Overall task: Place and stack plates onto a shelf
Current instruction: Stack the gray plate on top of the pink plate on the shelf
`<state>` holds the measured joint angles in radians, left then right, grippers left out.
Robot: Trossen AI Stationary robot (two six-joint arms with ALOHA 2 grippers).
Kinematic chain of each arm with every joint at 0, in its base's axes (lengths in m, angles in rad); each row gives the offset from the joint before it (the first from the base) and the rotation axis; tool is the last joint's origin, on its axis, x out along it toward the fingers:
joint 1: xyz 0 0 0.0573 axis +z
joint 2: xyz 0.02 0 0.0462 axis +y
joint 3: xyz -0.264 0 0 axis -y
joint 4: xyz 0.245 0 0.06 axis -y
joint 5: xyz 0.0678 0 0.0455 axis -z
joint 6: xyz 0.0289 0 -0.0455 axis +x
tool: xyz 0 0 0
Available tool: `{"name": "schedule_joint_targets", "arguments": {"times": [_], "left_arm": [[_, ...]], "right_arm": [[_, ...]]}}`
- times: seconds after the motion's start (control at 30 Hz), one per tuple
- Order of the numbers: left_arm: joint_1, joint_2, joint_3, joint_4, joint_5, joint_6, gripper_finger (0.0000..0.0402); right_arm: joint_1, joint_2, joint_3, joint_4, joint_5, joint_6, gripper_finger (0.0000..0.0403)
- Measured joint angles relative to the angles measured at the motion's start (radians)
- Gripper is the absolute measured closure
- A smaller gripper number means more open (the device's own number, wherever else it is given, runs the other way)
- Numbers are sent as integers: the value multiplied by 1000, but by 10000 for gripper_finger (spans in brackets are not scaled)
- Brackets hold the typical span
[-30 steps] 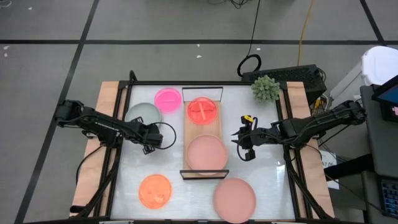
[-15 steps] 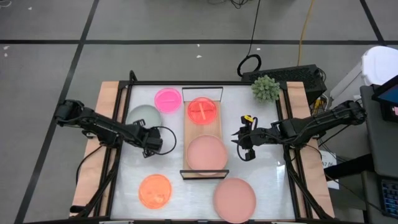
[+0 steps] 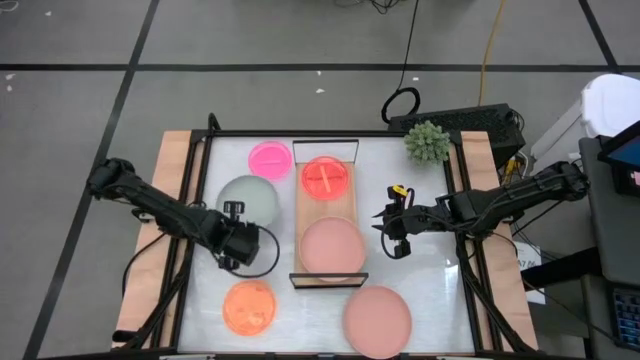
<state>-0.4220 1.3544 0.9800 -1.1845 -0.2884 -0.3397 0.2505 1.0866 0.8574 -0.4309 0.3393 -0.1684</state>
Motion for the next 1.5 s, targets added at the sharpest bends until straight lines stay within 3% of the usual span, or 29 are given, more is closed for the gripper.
{"name": "schedule_joint_targets", "arguments": {"times": [0.53,0.93,1.27,1.5], "left_arm": [[-71,0,159,-11,-81,661,393],[-65,0,160,222,-98,1247,393],[49,0,160,359,-40,1409,393],[94,14,160,480,125,1531,393]], "right_arm": [[0,0,0,0,0,0,303],[0,0,0,-1,0,0,303],[0,0,0,-1,0,0,303],[0,-4,0,-4,1,0,303]]}}
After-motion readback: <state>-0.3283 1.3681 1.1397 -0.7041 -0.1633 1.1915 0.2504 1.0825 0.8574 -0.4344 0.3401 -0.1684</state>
